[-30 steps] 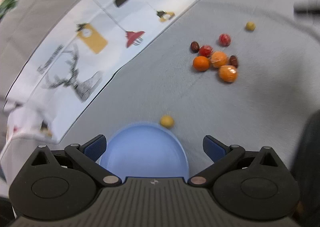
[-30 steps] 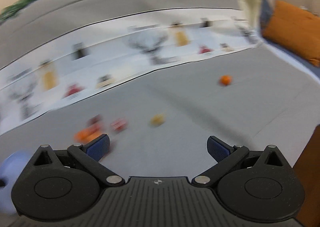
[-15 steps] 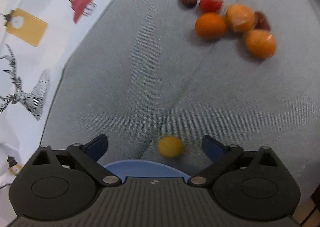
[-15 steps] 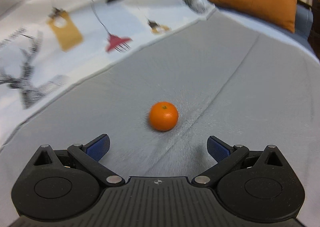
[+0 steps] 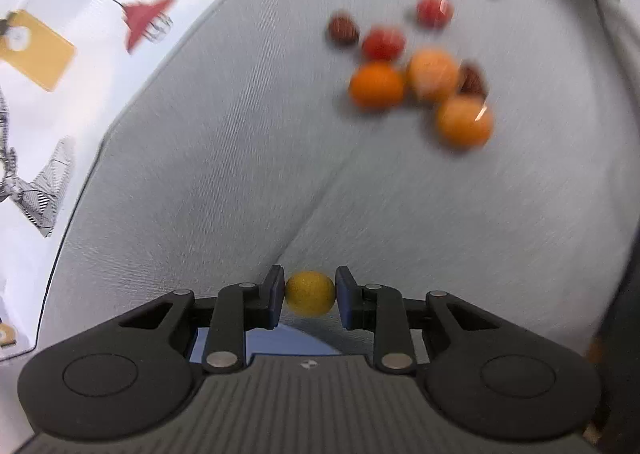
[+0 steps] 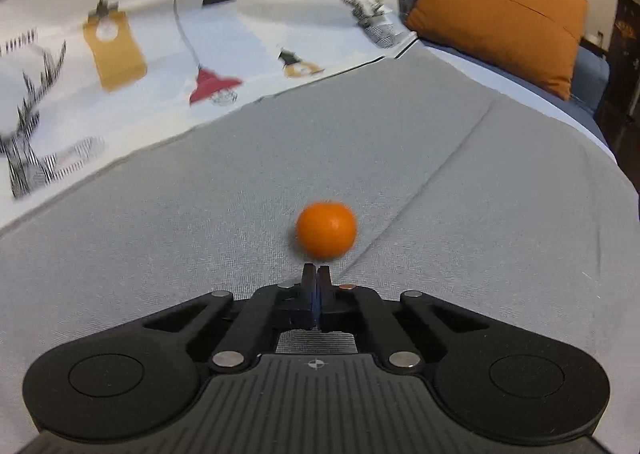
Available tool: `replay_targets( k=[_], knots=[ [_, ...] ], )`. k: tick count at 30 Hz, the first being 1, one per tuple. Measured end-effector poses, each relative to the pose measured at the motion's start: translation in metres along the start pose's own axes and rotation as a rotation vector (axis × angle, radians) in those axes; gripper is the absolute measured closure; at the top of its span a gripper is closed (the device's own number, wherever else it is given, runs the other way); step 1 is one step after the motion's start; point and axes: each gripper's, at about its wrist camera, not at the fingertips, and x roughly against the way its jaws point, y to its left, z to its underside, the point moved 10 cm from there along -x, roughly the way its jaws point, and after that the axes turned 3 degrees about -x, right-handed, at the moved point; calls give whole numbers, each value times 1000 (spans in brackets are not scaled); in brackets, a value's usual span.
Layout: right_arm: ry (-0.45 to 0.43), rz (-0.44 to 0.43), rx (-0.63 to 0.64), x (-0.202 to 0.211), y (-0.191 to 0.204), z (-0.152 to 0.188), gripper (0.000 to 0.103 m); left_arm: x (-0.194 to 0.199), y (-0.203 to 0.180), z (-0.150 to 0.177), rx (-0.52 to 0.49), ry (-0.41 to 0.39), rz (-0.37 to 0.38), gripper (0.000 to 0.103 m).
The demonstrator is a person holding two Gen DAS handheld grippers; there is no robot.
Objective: Organize fruits
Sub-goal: 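Grasp the small yellow fruit with the left tool while the right tool grasps a mandarin, then carry the yellow fruit and mandarin in both tools over the blue plate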
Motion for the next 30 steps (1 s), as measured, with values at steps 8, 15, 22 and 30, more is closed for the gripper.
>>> replay_targets(
  k=[8, 15, 22, 30],
  knots=[
    [-171, -146, 36, 102, -11, -15, 103, 88, -19, 6, 158, -168, 7, 73],
    [-160, -208, 20, 146, -31, 15, 103, 118, -42, 27, 221, -215, 16, 73],
    [-59, -175, -61, 71, -29, 4, 45, 84, -39, 20, 249, -153, 10, 73],
    [-18, -65, -32, -27, -12, -5, 47, 44, -27, -3, 251, -97, 27, 73]
  ],
)
